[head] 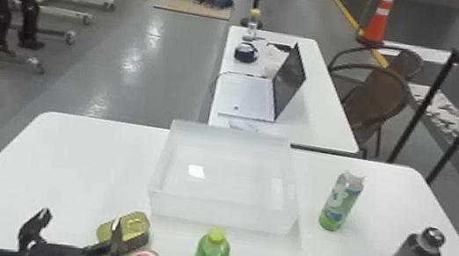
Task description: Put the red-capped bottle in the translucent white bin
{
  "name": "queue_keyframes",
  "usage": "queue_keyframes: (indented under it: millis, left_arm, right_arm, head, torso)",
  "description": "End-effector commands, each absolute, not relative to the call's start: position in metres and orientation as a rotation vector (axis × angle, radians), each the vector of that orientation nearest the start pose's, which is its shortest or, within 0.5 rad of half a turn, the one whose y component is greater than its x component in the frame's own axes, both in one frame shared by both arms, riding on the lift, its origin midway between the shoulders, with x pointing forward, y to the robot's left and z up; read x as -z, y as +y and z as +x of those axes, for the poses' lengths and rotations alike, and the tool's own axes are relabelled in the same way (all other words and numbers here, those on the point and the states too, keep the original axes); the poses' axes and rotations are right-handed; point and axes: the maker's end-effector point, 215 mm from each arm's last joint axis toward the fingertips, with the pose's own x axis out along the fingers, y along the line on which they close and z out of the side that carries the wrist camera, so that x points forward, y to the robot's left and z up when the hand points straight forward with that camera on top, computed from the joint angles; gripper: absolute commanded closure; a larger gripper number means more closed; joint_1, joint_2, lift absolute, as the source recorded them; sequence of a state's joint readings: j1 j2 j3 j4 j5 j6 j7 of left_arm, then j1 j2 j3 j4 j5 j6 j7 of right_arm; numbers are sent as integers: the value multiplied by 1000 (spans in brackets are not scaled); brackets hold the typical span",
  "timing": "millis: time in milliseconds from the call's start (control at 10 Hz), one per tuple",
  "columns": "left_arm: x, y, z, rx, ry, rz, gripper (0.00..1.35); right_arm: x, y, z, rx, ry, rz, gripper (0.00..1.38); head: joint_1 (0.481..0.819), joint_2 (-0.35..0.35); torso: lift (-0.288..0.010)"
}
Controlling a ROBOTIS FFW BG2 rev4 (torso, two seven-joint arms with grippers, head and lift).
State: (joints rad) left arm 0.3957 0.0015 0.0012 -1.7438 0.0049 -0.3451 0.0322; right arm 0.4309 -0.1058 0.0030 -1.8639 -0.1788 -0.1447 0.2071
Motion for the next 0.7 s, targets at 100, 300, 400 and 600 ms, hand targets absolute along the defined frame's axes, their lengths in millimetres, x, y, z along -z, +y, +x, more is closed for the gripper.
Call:
queue_keyframes:
  millis: [100, 300, 400, 600]
  left_arm:
    - [353, 235, 462, -36, -118, -15, 18]
    - [353, 235, 462, -37, -116, -16, 18]
    - [354, 235, 462, -36, -115, -18, 18]
    - [354, 235, 462, -36, -113, -20, 18]
  right_arm:
    - [359, -204, 456, -229, -13, 79, 196]
    - [360, -204, 457, -229, -11, 77, 196]
    - [360, -204, 457, -229, -13, 77, 196]
    - [362, -206, 458, -226, -19, 75, 196]
  head:
    - [549, 0]
    - [549, 0]
    - [549, 0]
    - [549, 0]
  torso:
    - [-100]
    - [-100]
    - [-100]
    - [-100]
